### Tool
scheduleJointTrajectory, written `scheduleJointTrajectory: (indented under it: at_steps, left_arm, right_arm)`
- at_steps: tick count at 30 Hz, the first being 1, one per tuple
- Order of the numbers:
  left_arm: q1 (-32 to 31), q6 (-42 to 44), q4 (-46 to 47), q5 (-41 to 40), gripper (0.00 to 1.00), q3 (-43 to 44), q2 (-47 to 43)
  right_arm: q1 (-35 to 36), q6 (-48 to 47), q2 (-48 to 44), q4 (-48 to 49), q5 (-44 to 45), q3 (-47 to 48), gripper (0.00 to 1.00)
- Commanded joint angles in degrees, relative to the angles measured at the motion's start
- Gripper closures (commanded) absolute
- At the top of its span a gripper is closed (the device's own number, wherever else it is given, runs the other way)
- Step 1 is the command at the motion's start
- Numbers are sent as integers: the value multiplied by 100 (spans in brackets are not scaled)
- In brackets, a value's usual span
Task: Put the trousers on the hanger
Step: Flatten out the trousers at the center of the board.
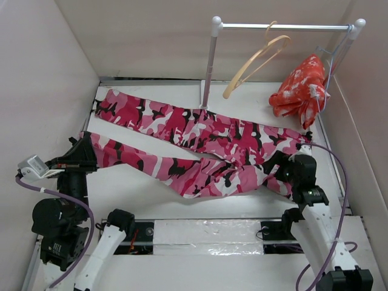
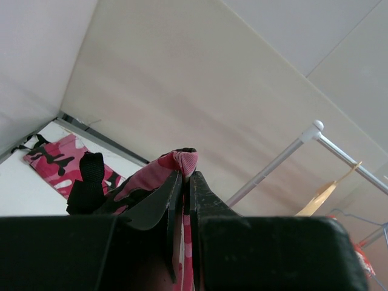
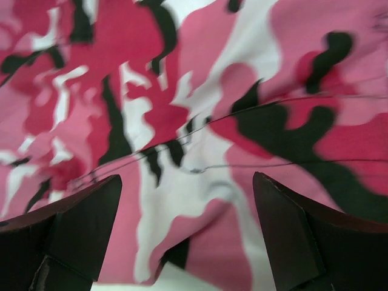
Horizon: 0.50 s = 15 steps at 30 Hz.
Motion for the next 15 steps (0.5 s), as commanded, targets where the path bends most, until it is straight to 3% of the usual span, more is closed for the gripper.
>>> scheduleJointTrajectory:
  at_steps: [1, 7, 11, 15]
  left_arm:
    - [-20, 37, 510, 146, 100, -41, -29]
    - [-20, 37, 650, 24, 100, -270, -143]
    - [-20, 98, 607, -12, 100, -244, -143]
    - [-72, 116, 633, -135, 100, -322, -257]
  right_arm:
    - [-44, 88, -376, -50, -928, -74, 8]
    - [-44, 18, 455, 230, -515, 215, 25]
    - [-44, -114, 1360, 398, -541, 592, 26]
    - [-44, -193, 1574, 547, -489, 506, 26]
